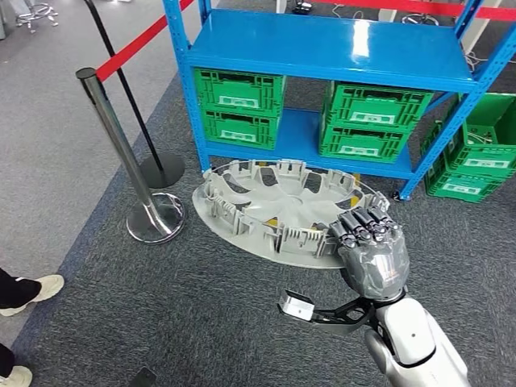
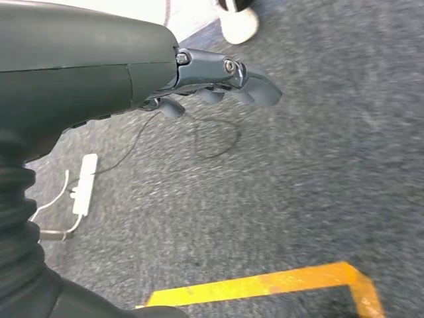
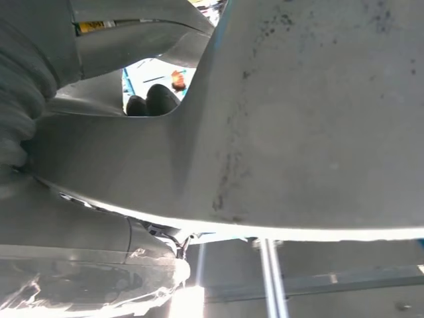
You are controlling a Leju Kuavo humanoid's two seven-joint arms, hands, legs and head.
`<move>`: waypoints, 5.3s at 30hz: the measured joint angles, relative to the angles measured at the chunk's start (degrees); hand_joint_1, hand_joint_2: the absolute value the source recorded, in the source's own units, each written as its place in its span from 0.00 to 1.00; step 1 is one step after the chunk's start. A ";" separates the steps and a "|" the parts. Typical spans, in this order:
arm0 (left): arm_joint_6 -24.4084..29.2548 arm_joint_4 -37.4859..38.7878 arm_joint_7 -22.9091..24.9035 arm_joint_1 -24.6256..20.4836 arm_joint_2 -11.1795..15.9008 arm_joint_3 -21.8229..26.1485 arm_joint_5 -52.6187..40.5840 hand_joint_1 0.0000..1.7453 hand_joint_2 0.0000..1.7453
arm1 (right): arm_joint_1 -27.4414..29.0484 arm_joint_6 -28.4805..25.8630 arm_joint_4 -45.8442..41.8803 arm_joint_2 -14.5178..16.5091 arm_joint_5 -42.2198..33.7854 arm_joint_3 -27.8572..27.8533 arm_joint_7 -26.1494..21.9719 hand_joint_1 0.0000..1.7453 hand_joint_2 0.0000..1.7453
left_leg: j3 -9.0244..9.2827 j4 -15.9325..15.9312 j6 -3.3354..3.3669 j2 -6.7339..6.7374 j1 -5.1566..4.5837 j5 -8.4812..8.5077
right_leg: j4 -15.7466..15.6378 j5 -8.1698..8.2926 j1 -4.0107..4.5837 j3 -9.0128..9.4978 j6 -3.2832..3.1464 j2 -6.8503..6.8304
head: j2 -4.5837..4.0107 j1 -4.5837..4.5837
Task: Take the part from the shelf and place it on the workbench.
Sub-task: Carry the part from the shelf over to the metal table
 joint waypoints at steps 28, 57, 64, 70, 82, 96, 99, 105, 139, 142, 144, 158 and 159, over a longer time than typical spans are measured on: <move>-0.43 0.00 0.49 0.10 0.04 0.28 0.61 0.00 1.00 | 0.00 -0.02 1.40 -0.11 -0.55 0.63 1.81 1.00 1.00 | -0.63 0.97 -0.59 0.44 -0.21 0.14 | 0.75 -0.73 -0.24 0.19 -0.54 0.80 | 0.00 -1.12; -0.72 0.00 1.36 0.24 -0.08 1.32 0.64 0.00 1.00 | 0.84 -0.06 1.32 -0.50 -0.73 0.82 2.29 1.00 1.00 | -3.08 3.96 -1.82 -0.04 0.65 0.45 | 0.32 -1.53 -0.83 1.29 -0.15 1.62 | 0.00 -1.69; -0.78 0.00 1.52 0.41 -0.01 1.46 0.56 0.00 1.00 | 0.92 -0.06 1.23 -1.00 -1.54 0.66 2.39 1.00 1.00 | -1.96 0.84 1.02 -2.58 0.65 1.15 | 5.66 -5.41 -1.00 -0.77 1.66 4.46 | 0.00 -1.26; -0.89 0.00 1.64 0.34 -0.03 1.48 0.47 0.00 1.00 | 1.39 -0.06 1.18 -2.03 -1.68 0.39 2.39 1.00 1.00 | -1.93 0.94 1.41 -7.50 0.45 1.22 | 11.80 -5.17 -1.01 -4.74 1.37 7.35 | 0.00 -1.11; -2.06 0.00 2.19 0.46 0.03 1.51 0.40 0.00 1.00 | 1.80 1.95 -1.49 -6.92 -3.50 -1.95 2.72 1.00 1.00 | -10.41 16.04 -1.55 -4.05 0.69 -5.25 | 0.07 -1.15 -1.15 1.08 -0.92 5.72 | 0.00 -2.01; -2.99 0.00 2.27 0.26 0.40 1.57 0.60 0.00 1.00 | 2.14 5.32 -5.79 -13.94 -7.91 -6.47 2.44 1.00 1.00 | -2.39 1.09 1.87 -3.46 0.30 1.17 | 11.40 -8.18 -1.05 -3.40 1.68 6.09 | 0.00 -1.34; -3.39 0.00 2.28 0.28 0.42 1.57 0.59 0.00 1.00 | 2.66 6.20 -6.26 -15.23 -8.65 -7.74 2.25 1.00 1.00 | -2.34 1.13 1.96 -6.05 0.25 1.20 | 16.73 -8.69 -1.02 -6.75 1.70 6.72 | 0.00 -1.26; -3.71 0.00 2.46 0.40 0.54 1.60 0.58 0.00 1.00 | 3.12 8.44 -8.23 -18.90 -10.88 -11.50 1.57 1.00 1.00 | -3.11 1.69 0.60 -10.76 0.41 1.68 | 1.18 -1.93 -1.77 0.42 1.68 10.96 | 0.00 -1.33; -3.89 -0.02 4.92 0.55 -0.88 1.55 -0.82 0.00 1.00 | 2.15 13.90 -11.67 -24.24 -13.94 -18.74 0.62 1.00 1.00 | -4.29 3.05 -0.10 -9.70 0.15 0.60 | 1.15 -1.71 -1.75 0.34 0.86 9.48 | 0.00 -1.39; -4.02 -0.02 5.23 0.36 -0.95 1.55 -0.86 0.00 1.00 | 2.79 13.84 -11.85 -24.36 -13.98 -19.03 0.63 1.00 1.00 | -8.91 12.80 -0.54 -4.43 -0.08 -4.61 | 1.00 -1.72 -1.38 0.45 0.09 6.96 | 0.00 -1.72; -4.20 -0.02 5.31 0.30 -1.02 1.55 -0.83 0.00 1.00 | 3.40 13.80 -11.86 -24.37 -13.88 -19.11 0.62 1.00 1.00 | -11.41 18.14 -0.55 -3.81 -0.01 -6.11 | 1.01 -1.85 -1.15 0.52 -0.12 5.19 | 0.00 -1.70; -5.07 -0.02 5.81 0.33 -0.58 1.57 -0.42 0.00 1.00 | 4.43 13.71 -11.80 -24.35 -12.73 -19.21 0.69 1.00 1.00 | -2.46 1.35 2.34 -2.02 -0.48 0.61 | 3.56 -5.06 -0.70 0.72 1.80 4.29 | 0.00 -1.37; -5.07 -0.02 5.83 0.31 -0.56 1.58 -0.42 0.00 1.00 | 4.43 13.71 -11.79 -24.35 -12.72 -19.21 0.69 1.00 1.00 | -2.46 1.35 2.37 -2.09 -0.47 0.62 | 4.01 -5.30 -0.70 0.49 1.81 4.53 | 0.01 -1.35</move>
